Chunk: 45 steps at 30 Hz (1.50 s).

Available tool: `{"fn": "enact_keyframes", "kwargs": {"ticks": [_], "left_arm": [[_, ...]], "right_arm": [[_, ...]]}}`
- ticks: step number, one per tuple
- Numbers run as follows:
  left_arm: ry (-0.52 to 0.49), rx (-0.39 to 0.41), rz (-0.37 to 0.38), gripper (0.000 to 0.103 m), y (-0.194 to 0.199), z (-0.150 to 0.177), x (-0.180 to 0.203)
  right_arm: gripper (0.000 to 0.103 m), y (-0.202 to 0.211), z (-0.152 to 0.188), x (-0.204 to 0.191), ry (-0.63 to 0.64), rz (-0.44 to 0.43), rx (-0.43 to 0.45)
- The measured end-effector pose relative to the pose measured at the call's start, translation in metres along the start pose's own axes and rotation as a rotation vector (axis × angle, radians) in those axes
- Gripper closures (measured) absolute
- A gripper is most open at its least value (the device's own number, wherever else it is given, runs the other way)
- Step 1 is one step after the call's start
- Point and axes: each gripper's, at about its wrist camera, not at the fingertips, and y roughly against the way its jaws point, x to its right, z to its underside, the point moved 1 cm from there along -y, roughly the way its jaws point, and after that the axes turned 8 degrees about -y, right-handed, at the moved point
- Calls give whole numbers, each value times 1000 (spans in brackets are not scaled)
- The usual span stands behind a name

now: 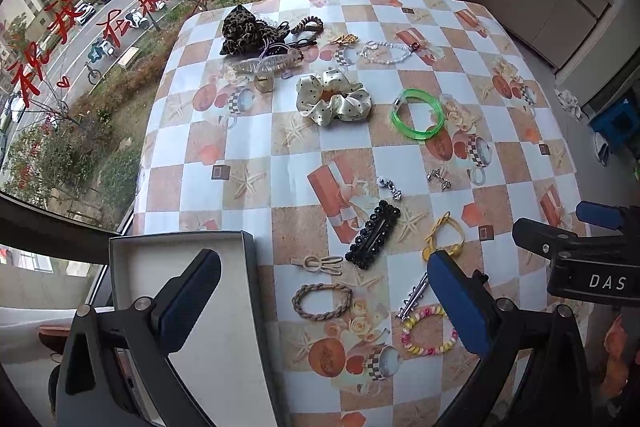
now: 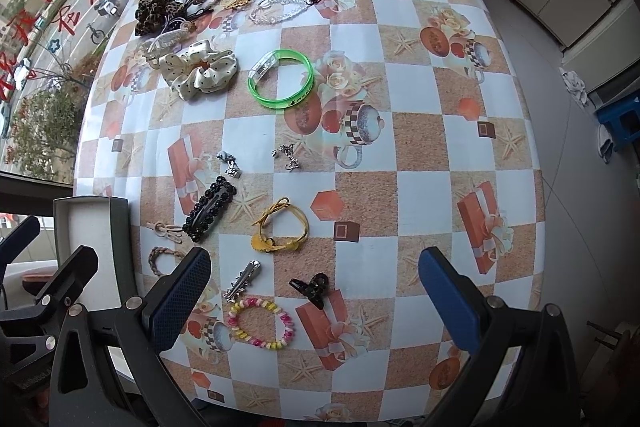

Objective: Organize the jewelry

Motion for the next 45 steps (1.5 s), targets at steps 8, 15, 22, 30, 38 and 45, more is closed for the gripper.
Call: {"fn": "enact_keyframes", "kwargs": {"ticks": [8, 15, 22, 30, 38, 45], "left_arm": [[-2, -24, -1, 0, -7, 0, 0], [6, -39, -4, 0, -12, -4, -2], [18, -60, -1, 0, -18, -6, -5], [27, -66, -5, 0, -22, -10, -7], [34, -78, -16, 0, -30, -15, -11], [34, -88, -28, 0, -41, -23, -14]], "right_arm": [[0, -5, -3, 4, -6, -7, -12], [0, -7, -4, 5, -13, 1, -22], [0, -8, -8, 9, -22, 11, -33], [0, -10, -12, 11, -24, 11, -35], [0, -16, -22, 12, -26, 9, -42], [0, -25, -31, 13, -22, 13, -49]]}}
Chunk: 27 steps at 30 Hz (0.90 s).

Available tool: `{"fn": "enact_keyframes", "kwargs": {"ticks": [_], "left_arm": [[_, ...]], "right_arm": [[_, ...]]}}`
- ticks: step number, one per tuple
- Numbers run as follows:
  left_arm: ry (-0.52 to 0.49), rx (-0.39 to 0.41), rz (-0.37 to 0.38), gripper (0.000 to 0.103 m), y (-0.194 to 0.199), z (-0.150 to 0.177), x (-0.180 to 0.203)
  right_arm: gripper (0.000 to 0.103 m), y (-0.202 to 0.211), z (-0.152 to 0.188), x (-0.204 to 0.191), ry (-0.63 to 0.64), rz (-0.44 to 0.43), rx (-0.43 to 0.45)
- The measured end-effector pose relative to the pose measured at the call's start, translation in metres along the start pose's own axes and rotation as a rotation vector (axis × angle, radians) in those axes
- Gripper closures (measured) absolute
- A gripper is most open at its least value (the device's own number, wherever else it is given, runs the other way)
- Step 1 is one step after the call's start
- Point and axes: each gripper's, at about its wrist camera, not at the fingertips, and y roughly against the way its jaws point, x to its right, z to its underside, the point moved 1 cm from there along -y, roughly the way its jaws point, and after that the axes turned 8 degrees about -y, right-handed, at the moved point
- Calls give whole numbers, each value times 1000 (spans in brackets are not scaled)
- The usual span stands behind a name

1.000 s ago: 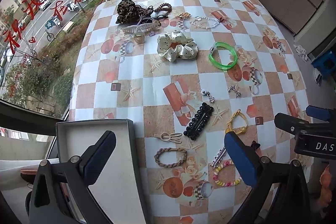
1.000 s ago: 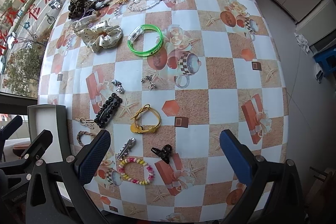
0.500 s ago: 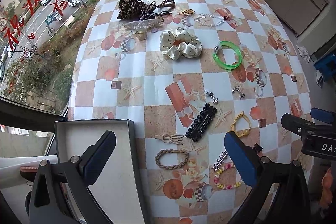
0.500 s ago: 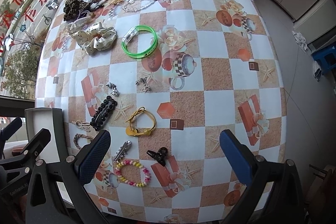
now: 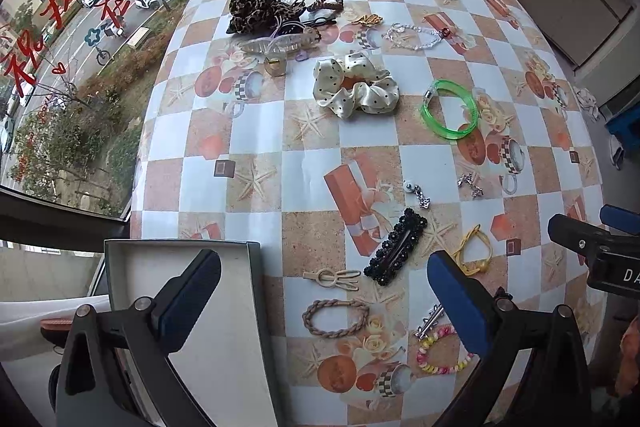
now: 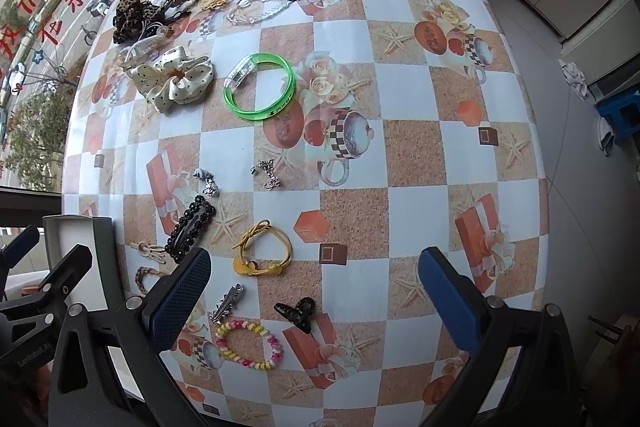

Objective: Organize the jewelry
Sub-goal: 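Grasp the polka-dot scrunchie with the left tool while the right tool grasps the green bangle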

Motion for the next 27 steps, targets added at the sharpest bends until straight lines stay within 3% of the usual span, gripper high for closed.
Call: {"fn": "enact_keyframes", "kwargs": {"ticks": [14, 23, 25, 27], "left_arm": [[119, -17, 13, 0, -60, -61, -28], [212, -19, 66, 0, -107, -97, -37], [221, -21, 63, 10, -118, -104, -38], [231, -31, 72, 11, -128, -109, -38]], "right_arm": [[0, -38, -54, -6, 2, 13, -5], [0, -74, -94, -12, -17, 11, 0], [1, -81, -102, -14, -22, 7, 5], [5, -87, -110, -16, -22, 7, 14]]}}
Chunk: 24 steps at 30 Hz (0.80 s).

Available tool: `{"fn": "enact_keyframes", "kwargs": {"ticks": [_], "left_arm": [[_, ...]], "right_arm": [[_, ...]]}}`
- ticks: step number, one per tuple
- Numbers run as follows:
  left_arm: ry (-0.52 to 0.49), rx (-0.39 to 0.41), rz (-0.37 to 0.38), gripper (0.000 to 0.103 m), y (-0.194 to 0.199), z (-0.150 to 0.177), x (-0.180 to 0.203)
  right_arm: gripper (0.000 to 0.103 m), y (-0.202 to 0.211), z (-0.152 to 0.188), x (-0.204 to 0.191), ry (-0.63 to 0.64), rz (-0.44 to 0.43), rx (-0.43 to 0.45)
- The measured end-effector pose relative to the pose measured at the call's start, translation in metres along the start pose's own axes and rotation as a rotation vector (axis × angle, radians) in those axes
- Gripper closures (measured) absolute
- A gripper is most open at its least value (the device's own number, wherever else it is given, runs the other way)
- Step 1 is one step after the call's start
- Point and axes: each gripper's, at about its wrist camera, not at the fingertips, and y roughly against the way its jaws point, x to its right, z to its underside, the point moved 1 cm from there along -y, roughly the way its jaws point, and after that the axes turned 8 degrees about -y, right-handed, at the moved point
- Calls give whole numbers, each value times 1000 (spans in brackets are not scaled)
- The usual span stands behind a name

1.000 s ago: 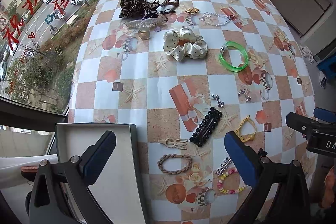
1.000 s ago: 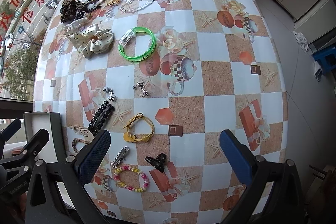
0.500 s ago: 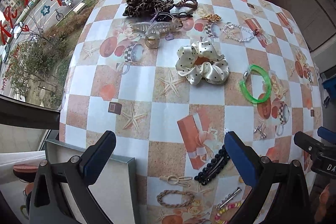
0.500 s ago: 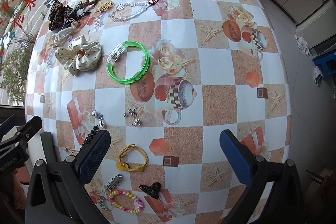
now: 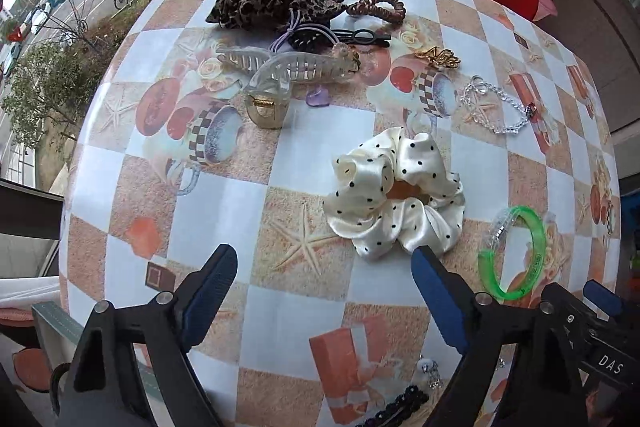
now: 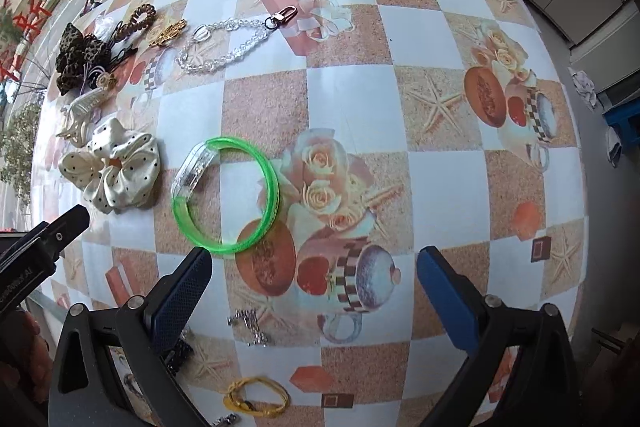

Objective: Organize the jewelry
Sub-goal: 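Grasp the polka-dot scrunchie with the left tool while the right tool grasps the green bangle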

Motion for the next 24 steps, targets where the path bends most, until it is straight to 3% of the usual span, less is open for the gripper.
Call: {"fn": "enact_keyframes", "kwargs": {"ticks": [4, 7, 9, 11, 14, 16, 17, 18, 19, 20, 24], "left_arm": [[6, 21, 7, 11, -11, -9, 3], [2, 14, 14, 25, -22, -14, 8], [13, 11, 16, 26, -27, -15, 9], [10, 24, 26, 37, -27, -17, 12], [-23, 38, 34, 67, -26, -19, 21], [-55, 42, 36, 84, -24, -19, 29], [-69, 47, 35, 86, -23, -19, 32], [-80, 51, 34, 87, -21, -19, 35], [-88, 57, 37, 90, -19, -18, 40], [-91, 62, 44, 90, -17, -18, 41], [-98, 87, 73, 90, -2, -13, 41]], "right_arm": [[11, -11, -11, -6, 10, -9, 5], [21, -19, -15, -14, 46, 9, 12], [28, -25, -17, -18, 58, 22, 8], [34, -29, -17, -22, 65, 37, 11], [41, -28, -14, -29, 99, 59, 40], [60, -26, -12, -33, 122, 51, 48], [72, -26, -12, -34, 125, 38, 45], [76, -24, -9, -32, 121, 27, 43], [89, -24, -9, -32, 114, 15, 39], [94, -24, -11, -31, 104, 4, 36], [96, -20, -12, -26, 99, -36, 27]]}}
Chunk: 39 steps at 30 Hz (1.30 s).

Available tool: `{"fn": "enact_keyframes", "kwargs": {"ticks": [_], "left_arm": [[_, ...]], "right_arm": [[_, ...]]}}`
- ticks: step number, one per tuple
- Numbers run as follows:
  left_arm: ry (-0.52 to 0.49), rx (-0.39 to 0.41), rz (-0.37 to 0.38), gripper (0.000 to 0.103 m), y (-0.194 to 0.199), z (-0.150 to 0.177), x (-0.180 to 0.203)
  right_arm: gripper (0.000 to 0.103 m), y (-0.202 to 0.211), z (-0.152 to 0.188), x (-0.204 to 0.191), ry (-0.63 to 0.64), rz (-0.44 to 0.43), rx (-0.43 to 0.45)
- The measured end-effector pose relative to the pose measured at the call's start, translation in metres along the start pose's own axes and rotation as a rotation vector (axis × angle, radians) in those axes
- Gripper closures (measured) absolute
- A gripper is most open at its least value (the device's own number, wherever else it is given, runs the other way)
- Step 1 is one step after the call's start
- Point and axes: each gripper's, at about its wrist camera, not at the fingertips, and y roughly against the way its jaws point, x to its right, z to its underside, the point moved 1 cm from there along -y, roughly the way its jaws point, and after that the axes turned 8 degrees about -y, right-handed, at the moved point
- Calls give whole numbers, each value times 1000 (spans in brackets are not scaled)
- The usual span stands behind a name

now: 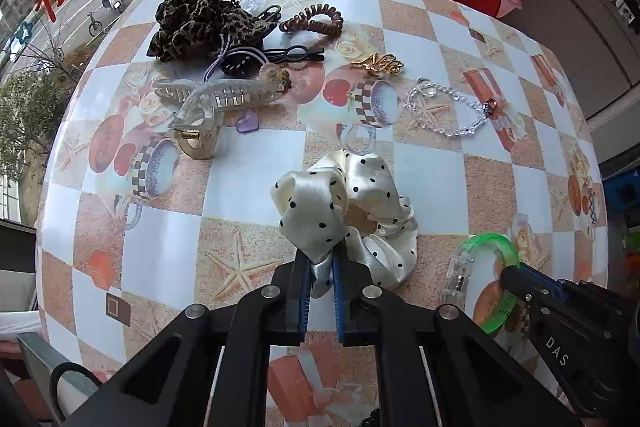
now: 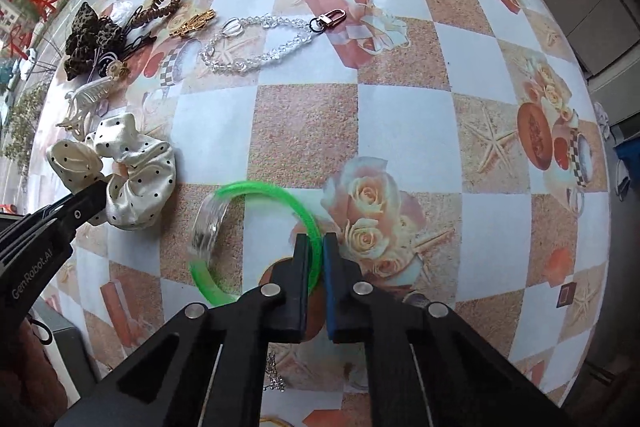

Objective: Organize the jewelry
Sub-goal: 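Grasp the polka-dot scrunchie with the left tool while the right tool grasps the green bangle, then carry the scrunchie and bangle into the white box and open both tools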

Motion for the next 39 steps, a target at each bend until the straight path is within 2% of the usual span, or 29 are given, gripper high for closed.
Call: {"fn": "enact_keyframes", "kwargs": {"ticks": [7, 8, 16, 20, 27, 33, 39], "left_arm": [[-5, 42, 43, 90, 43, 21, -2], [-7, 49, 46, 90, 50, 26, -3], [29, 103, 66, 90, 117, 79, -26], [76, 111, 57, 90, 145, 116, -53], [213, 91, -27, 90, 175, 188, -128], [346, 38, -84, 90, 165, 239, -192], [405, -8, -116, 90, 134, 261, -226]], "right_arm": [[96, 23, 7, 9, -34, -53, 9], [96, 29, 19, -1, -33, -55, 14], [96, 83, 62, -9, 31, -116, 29], [96, 99, 83, -37, 89, -161, 10], [96, 104, 133, -127, 256, -234, -63], [96, 93, 176, -204, 404, -249, -110], [96, 70, 198, -248, 477, -196, -135]]}}
